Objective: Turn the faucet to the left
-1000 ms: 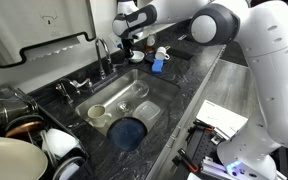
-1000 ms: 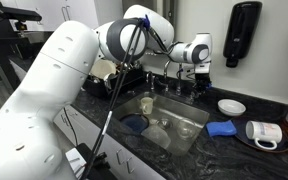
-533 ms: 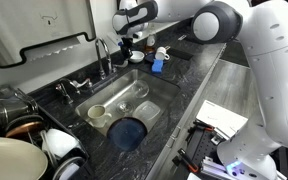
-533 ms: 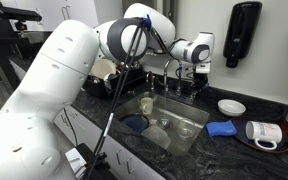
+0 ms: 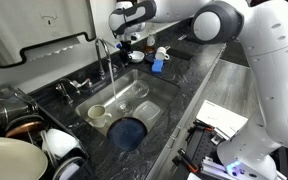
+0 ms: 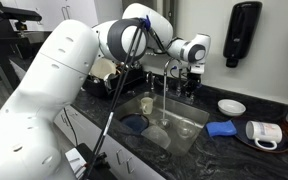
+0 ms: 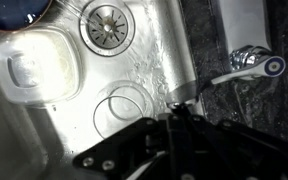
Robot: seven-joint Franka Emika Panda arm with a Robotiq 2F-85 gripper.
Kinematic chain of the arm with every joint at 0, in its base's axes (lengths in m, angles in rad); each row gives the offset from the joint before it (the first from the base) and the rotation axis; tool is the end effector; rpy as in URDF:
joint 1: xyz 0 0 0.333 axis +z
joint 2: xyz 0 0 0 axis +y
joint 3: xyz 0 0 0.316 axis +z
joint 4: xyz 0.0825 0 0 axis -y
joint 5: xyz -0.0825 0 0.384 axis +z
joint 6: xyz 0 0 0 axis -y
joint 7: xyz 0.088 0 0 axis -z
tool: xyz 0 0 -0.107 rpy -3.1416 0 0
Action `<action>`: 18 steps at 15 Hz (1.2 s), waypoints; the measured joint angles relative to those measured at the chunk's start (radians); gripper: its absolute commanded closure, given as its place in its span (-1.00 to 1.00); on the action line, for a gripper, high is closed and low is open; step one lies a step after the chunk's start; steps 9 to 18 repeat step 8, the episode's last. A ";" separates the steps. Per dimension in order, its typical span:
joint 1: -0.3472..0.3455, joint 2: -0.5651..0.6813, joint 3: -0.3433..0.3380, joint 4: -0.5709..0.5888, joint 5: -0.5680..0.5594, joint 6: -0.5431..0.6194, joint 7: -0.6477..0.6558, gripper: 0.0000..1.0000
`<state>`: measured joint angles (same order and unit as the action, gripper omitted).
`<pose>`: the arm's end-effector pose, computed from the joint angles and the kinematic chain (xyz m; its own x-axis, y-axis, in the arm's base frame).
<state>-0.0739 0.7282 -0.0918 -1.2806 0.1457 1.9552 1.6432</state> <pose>0.7308 -0.0962 0.3159 -0.2723 -0.9599 -0.0671 -0.9615 0.2689 0.0567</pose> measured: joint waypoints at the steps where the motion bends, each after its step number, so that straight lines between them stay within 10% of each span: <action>1: 0.001 0.000 -0.004 0.000 -0.001 0.002 0.006 1.00; 18: 0.027 -0.042 -0.078 -0.016 -0.146 0.009 0.033 1.00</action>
